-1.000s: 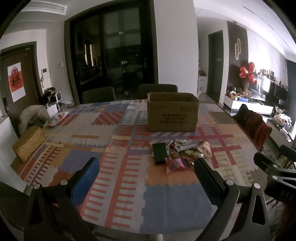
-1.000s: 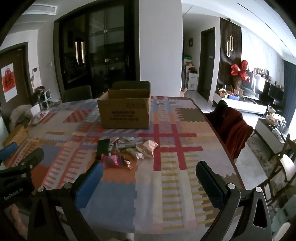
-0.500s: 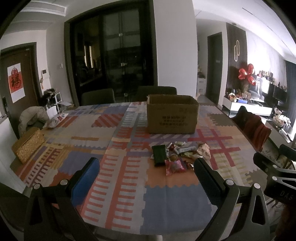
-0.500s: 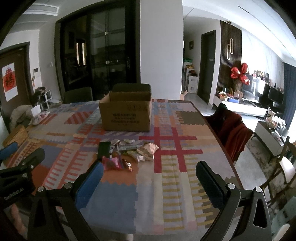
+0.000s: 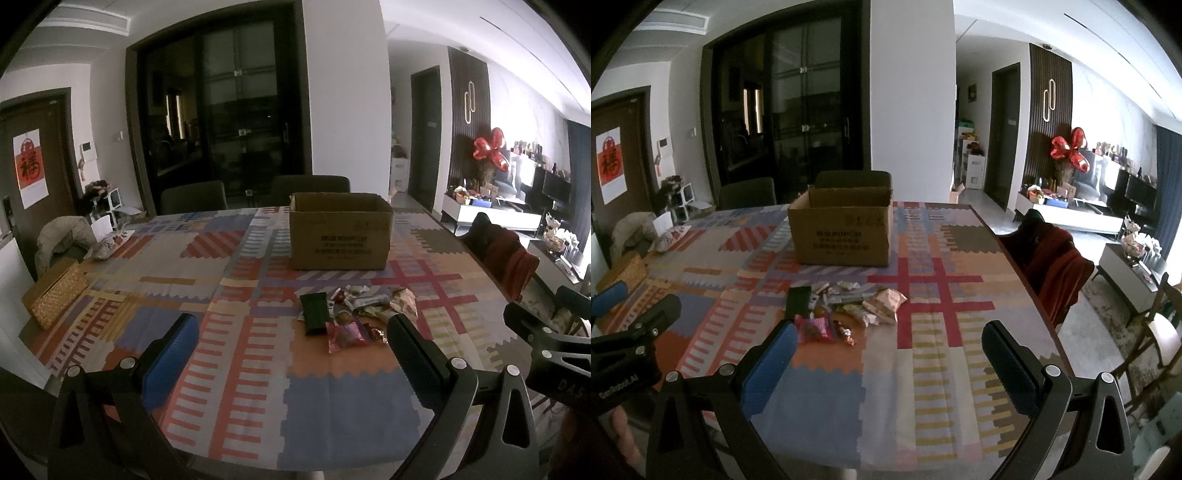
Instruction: Organize snacks
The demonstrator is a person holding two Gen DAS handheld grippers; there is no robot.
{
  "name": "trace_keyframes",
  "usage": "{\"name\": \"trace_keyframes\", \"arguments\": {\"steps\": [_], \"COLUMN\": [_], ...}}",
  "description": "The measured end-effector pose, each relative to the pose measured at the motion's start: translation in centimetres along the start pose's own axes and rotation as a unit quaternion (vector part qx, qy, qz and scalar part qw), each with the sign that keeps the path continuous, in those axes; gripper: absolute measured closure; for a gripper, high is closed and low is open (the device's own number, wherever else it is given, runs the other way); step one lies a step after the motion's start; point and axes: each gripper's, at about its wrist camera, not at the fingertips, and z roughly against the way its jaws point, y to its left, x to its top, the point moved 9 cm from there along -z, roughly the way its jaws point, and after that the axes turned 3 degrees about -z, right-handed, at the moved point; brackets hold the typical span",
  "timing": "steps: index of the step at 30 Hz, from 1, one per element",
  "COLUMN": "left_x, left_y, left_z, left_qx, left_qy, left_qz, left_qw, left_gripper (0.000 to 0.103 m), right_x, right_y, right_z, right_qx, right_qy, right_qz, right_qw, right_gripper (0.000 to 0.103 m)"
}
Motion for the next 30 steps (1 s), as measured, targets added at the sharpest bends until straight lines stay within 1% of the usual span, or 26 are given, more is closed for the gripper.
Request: {"name": "trace_keyframes", "arguments": {"steps": [30], "left_x": [0.15], "left_y": [-0.62], "left_z": [0.17], "left_qx": [-0.003], "left_qy": [-0.004], "left_qz": [-0.002], "left_qw": [1.0000], "left_gripper": [0.000], "right_x": [-0.21], "right_y": [-0.08], "right_z": [0.00], "right_qx": [0.001], "right_qy": [-0.002], "right_qz": [-0.001], "right_qw": [1.000], "right_gripper": [0.002]}}
